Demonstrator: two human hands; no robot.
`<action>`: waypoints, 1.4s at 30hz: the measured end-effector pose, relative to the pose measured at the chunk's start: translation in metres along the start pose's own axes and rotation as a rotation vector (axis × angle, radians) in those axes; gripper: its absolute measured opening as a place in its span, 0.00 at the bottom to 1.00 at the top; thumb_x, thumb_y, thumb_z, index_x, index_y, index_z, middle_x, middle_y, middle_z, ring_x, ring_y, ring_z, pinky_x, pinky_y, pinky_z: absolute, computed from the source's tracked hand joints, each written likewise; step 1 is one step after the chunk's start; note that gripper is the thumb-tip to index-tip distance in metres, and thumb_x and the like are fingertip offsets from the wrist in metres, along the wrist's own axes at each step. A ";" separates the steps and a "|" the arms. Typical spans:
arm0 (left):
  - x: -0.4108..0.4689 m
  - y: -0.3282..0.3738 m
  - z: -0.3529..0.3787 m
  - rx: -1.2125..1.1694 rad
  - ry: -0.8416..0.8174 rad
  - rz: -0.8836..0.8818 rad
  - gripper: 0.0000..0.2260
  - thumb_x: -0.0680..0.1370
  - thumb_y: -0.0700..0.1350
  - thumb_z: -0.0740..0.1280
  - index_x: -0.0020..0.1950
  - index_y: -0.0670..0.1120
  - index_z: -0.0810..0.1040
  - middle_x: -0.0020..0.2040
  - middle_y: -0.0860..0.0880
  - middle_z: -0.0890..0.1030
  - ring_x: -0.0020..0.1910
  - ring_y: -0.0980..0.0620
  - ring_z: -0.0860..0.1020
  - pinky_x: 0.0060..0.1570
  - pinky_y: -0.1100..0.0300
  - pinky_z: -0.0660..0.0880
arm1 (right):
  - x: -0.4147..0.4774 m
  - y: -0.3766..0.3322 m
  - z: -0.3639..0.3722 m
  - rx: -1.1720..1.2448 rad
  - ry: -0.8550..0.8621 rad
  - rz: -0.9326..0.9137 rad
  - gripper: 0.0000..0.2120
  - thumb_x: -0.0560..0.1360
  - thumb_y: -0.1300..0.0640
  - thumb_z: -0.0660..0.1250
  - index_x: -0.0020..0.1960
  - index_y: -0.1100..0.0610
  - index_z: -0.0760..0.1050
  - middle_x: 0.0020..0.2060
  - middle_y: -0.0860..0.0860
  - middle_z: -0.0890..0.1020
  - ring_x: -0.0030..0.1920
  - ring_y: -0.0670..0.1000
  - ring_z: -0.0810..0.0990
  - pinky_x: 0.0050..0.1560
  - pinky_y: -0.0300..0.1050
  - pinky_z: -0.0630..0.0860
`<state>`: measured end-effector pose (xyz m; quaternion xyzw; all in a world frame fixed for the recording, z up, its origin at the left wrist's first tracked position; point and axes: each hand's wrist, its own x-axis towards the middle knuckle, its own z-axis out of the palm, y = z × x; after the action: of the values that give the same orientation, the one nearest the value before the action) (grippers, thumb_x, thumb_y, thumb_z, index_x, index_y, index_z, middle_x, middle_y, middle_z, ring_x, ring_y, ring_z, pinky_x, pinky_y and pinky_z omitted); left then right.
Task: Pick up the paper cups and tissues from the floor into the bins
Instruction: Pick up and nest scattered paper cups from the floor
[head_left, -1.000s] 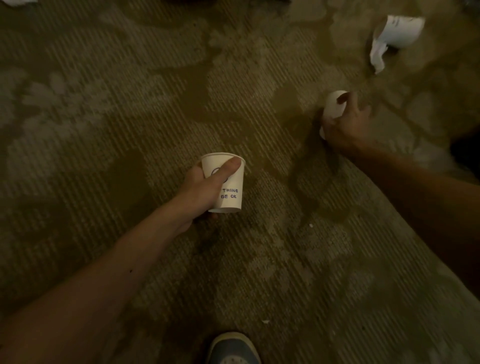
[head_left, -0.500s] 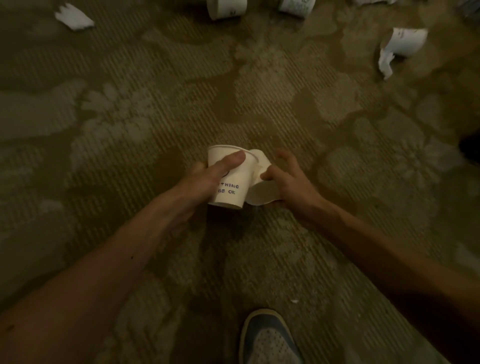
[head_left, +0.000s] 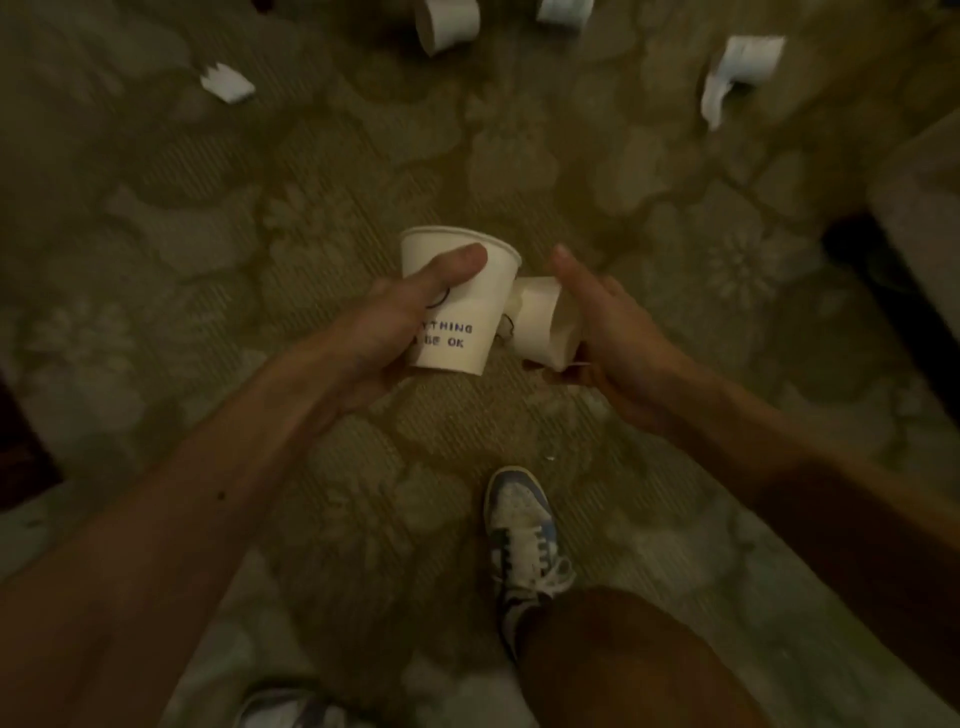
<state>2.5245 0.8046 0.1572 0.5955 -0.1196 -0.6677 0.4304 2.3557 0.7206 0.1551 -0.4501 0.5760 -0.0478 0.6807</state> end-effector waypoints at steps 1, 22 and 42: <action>-0.019 0.019 0.013 0.009 0.014 -0.014 0.26 0.60 0.60 0.71 0.51 0.45 0.81 0.36 0.48 0.85 0.34 0.54 0.83 0.31 0.61 0.79 | -0.020 -0.016 -0.004 0.017 0.056 -0.009 0.30 0.76 0.34 0.61 0.66 0.55 0.68 0.55 0.58 0.81 0.43 0.54 0.83 0.32 0.44 0.78; -0.102 0.340 0.225 0.202 -0.022 -0.228 0.35 0.53 0.62 0.76 0.52 0.42 0.79 0.37 0.43 0.84 0.32 0.49 0.82 0.31 0.58 0.79 | -0.158 -0.283 -0.156 0.604 0.428 -0.021 0.31 0.67 0.48 0.78 0.63 0.49 0.67 0.52 0.50 0.80 0.49 0.52 0.84 0.46 0.54 0.84; 0.170 0.370 0.265 0.076 0.008 -0.352 0.22 0.74 0.59 0.71 0.62 0.48 0.77 0.46 0.46 0.87 0.41 0.50 0.85 0.34 0.58 0.79 | 0.022 -0.368 -0.283 0.737 0.030 0.218 0.31 0.65 0.47 0.75 0.66 0.56 0.75 0.58 0.57 0.83 0.59 0.56 0.82 0.55 0.58 0.80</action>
<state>2.4595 0.3670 0.3576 0.6257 -0.0370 -0.7253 0.2846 2.2956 0.3326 0.4046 -0.1106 0.5746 -0.1856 0.7894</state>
